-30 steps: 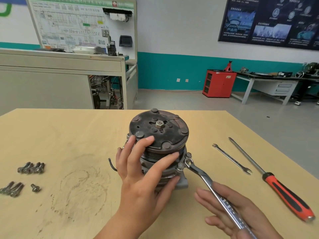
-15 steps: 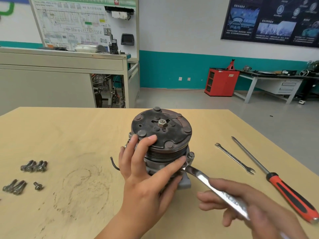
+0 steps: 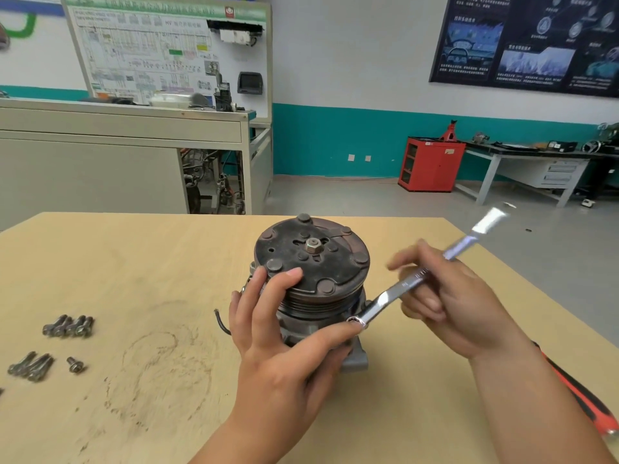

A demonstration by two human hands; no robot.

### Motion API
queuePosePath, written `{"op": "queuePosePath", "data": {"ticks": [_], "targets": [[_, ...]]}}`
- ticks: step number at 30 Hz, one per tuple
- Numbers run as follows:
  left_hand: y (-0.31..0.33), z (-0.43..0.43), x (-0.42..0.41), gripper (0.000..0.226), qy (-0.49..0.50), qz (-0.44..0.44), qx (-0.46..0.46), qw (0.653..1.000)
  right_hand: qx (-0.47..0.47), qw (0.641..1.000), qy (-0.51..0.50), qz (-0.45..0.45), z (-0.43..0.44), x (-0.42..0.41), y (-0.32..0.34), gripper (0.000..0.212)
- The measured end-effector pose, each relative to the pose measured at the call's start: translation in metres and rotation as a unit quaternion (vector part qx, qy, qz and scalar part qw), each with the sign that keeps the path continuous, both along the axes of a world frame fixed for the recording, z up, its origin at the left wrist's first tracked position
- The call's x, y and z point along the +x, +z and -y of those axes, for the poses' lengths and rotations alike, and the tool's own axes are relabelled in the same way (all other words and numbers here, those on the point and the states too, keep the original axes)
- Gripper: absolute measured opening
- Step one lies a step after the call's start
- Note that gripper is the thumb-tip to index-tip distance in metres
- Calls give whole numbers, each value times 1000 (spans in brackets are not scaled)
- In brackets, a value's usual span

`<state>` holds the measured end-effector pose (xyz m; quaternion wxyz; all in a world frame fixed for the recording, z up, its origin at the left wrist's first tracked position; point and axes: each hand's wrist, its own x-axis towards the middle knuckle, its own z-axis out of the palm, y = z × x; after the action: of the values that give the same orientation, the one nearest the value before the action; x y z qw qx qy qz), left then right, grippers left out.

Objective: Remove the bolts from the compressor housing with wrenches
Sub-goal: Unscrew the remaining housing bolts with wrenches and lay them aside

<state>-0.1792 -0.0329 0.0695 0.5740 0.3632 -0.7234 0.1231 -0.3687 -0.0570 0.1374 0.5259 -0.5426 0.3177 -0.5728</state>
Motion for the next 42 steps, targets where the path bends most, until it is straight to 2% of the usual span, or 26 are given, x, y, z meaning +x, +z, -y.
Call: {"op": "queuePosePath", "data": {"ticks": [4, 6, 7, 8, 10, 11, 12, 13, 15, 17, 23, 26, 29, 35, 37, 39, 40, 42], "targets": [[2, 0, 0, 35, 15, 0, 9, 1000, -61, 989, 17, 133, -32, -26, -22, 32], [4, -1, -1, 37, 22, -2, 8, 1000, -97, 940, 172, 279, -51, -22, -35, 44], [5, -2, -1, 36, 24, -1, 6, 1000, -73, 946, 130, 288, -63, -21, -32, 46], [7, -2, -1, 35, 29, 3, 4, 1000, -40, 951, 113, 284, -74, -19, -35, 47], [11, -2, 2, 31, 45, 18, -1, 999, -88, 985, -12, 150, -81, -17, -50, 53], [13, -2, 3, 28, 55, 28, -5, 998, -87, 983, 60, 148, -83, -8, -63, 54], [15, -2, 5, 26, 61, 41, -10, 997, -60, 990, 37, 119, -86, -2, -62, 56], [16, -2, 5, 23, 63, 56, -15, 996, -47, 995, -33, 82, -87, 4, -57, 59], [18, -4, 4, 21, 56, 92, -18, 994, -35, 989, -115, 82, -88, 9, -50, 62], [19, -5, 0, 22, 59, 125, -3, 990, -55, 984, -155, 70, -84, 12, -45, 61], [27, -7, 2, 23, 74, 145, 43, 986, -83, 983, -161, 41, -87, 18, -42, 60], [26, -7, 1, 23, 85, 143, 37, 985, -85, 977, -183, 65, -89, 17, -40, 60], [23, -3, -3, 27, 106, 137, 19, 985, -67, 984, -159, 52, -86, 21, -39, 60], [21, 7, -2, 29, 98, 127, -42, 986, -76, 988, -126, -38, -71, 0, -17, 63], [19, 11, 8, 19, 64, 122, -71, 988, -61, 992, -85, -63, -60, -12, -5, 60], [19, 16, 26, 11, 9, 115, -92, 989, -48, 995, -27, -89, -47, -17, 4, 42], [20, 20, 37, 13, -20, 117, -96, 988, -43, 994, 6, -98, -40, -16, 7, 34], [21, 25, 55, 19, -64, 124, -93, 986, -29, 990, 75, -114, -24, -7, 13, 36]]}}
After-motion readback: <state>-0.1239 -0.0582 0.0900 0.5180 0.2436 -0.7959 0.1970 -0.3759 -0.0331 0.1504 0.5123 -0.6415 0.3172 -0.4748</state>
